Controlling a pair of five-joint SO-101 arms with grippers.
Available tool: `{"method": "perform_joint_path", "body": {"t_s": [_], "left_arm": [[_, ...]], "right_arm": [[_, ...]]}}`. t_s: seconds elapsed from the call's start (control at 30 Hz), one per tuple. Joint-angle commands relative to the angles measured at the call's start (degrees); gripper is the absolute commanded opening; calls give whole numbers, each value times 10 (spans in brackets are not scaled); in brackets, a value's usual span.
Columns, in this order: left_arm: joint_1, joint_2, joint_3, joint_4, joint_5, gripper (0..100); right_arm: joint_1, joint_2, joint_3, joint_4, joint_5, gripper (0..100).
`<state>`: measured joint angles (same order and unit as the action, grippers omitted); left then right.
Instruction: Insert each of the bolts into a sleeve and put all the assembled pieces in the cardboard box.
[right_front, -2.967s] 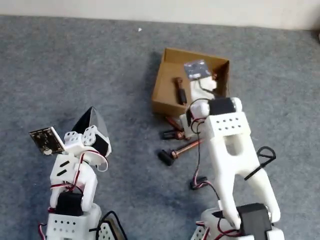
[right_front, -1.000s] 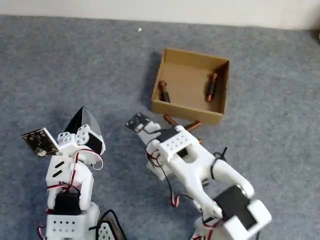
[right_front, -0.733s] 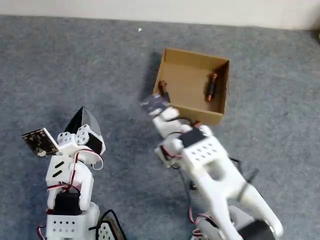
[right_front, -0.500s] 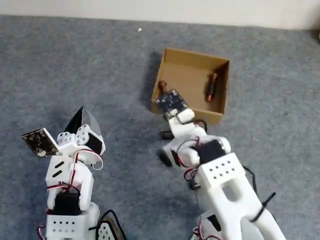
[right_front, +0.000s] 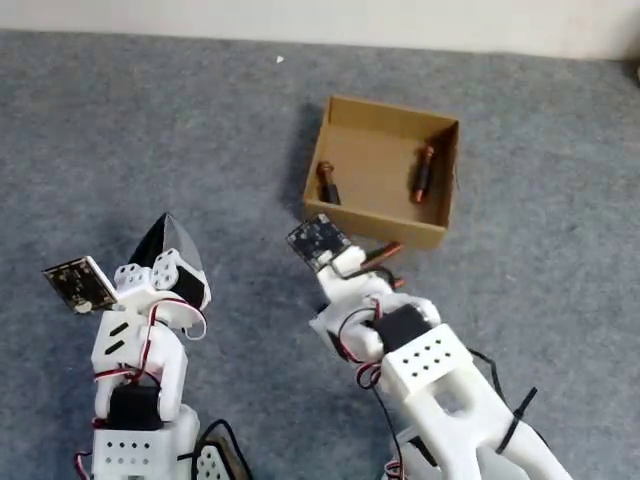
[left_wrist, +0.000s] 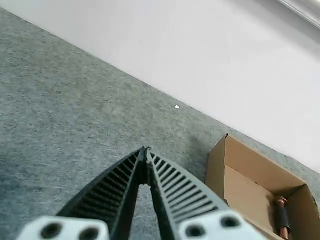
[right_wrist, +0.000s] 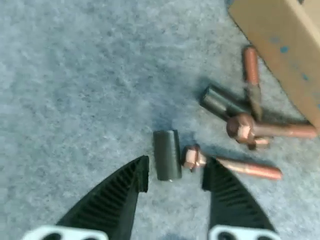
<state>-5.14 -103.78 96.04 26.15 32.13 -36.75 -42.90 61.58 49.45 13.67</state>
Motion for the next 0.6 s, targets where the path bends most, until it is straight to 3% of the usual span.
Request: {"method": "perform_joint_path", "body": {"t_s": [0.0,0.57], "left_arm": [[-6,-7,11,-12,-5,7],[-4,-6,11,-12,-5,7]], "right_arm": [[-10,-15,7,-43,-3,199],[-40,44,33,-91,-3,199]]}}
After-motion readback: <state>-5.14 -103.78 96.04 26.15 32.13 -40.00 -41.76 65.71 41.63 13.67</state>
